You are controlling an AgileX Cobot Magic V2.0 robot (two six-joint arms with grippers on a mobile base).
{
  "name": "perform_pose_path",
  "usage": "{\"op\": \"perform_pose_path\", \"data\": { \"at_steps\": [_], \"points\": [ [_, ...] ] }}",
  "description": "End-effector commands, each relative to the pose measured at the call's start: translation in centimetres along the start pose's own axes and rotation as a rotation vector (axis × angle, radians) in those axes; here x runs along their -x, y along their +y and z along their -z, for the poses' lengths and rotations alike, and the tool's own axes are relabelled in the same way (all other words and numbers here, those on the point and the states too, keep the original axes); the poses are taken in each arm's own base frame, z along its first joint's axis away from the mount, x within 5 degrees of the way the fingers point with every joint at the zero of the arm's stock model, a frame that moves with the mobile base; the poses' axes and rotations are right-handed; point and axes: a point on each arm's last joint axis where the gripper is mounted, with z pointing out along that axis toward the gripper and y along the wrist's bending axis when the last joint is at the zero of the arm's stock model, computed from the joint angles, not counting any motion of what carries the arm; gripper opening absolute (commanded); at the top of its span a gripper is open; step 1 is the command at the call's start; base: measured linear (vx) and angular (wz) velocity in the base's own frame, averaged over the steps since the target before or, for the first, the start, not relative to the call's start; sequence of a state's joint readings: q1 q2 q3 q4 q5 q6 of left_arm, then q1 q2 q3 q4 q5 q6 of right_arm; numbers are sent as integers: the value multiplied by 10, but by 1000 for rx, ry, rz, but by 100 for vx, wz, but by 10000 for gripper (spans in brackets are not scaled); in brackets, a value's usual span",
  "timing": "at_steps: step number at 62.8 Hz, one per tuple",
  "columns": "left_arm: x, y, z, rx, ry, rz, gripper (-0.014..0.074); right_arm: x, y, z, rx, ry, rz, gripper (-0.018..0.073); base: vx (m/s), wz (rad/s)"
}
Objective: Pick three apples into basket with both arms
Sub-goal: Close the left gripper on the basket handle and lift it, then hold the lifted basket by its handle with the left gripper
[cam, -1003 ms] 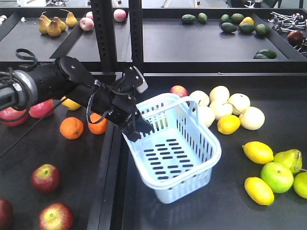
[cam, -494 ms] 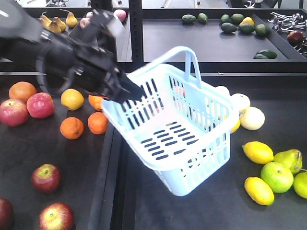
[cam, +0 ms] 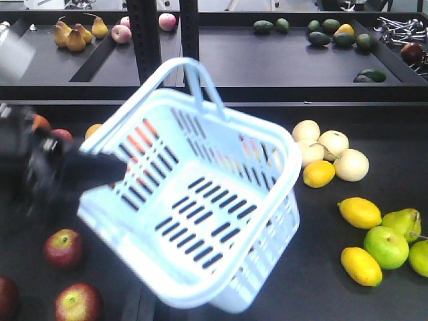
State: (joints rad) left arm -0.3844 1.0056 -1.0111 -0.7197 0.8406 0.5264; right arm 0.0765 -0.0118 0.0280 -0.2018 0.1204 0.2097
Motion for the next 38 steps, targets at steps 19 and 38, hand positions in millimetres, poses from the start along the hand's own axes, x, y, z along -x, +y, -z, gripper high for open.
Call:
{"op": "perform_pose_path", "data": {
  "at_steps": [19,38],
  "points": [
    [-50,-14,39,57,-289,68,-8,3,1,1,9,-76,12,-4,0,0],
    [-53,-17,43,49,-293,59,-8,3,1,1,9,-76,12,-4,0,0]
  ]
}}
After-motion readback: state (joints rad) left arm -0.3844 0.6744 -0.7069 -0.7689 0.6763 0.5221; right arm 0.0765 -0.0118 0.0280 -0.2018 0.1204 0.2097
